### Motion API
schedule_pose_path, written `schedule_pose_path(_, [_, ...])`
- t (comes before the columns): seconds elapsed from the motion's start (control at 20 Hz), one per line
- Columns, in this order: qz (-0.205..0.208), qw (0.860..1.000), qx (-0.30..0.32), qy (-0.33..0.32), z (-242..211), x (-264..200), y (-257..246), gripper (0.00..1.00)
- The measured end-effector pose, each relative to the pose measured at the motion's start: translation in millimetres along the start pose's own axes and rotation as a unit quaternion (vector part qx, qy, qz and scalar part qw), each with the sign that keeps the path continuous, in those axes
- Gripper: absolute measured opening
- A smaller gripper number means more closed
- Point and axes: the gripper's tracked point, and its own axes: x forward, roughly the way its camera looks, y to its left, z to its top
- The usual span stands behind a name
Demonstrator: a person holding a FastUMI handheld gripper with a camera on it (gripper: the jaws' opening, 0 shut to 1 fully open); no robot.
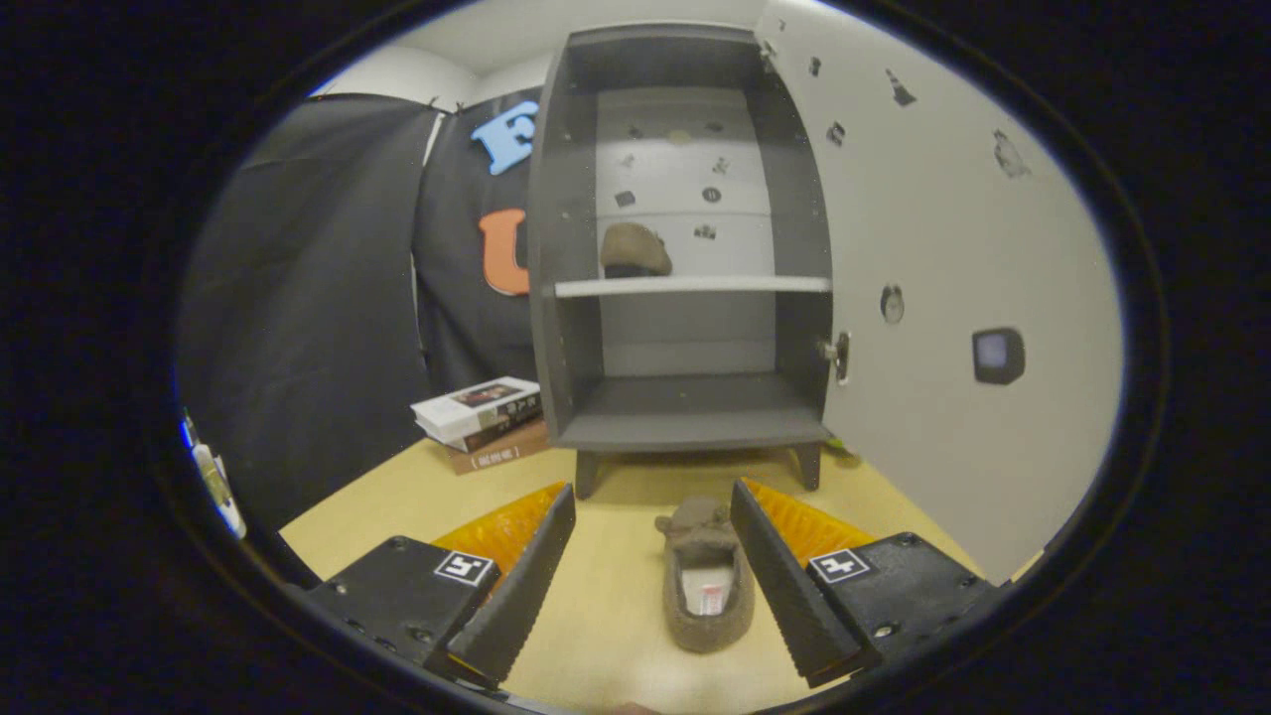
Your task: Open the shoe cabinet door, grab the shoes and put them into the shoe cabinet, then close the shoe cabinet door.
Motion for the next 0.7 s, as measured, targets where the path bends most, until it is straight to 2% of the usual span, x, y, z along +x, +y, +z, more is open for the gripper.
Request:
schedule_pose_path(0.2, [0.0, 0.998, 0.024, 0.061, -42.8, 34.7, -3.4, 0.99])
schedule_pose_path(0.4, [-0.016, 0.994, 0.011, 0.112, -75.7, 63.4, -11.4, 0.94])
schedule_pose_path(0.5, [-0.018, 0.989, 0.025, 0.142, -87.8, 76.1, -11.5, 0.86])
schedule_pose_path(0.55, [-0.014, 0.989, 0.026, 0.146, -90.6, 84.5, -9.4, 0.78])
schedule_pose_path(0.65, [-0.027, 0.988, 0.021, 0.152, -94.7, 99.2, -15.5, 0.68])
schedule_pose_path(0.7, [-0.028, 0.989, 0.02, 0.146, -94.2, 110.0, -17.0, 0.67])
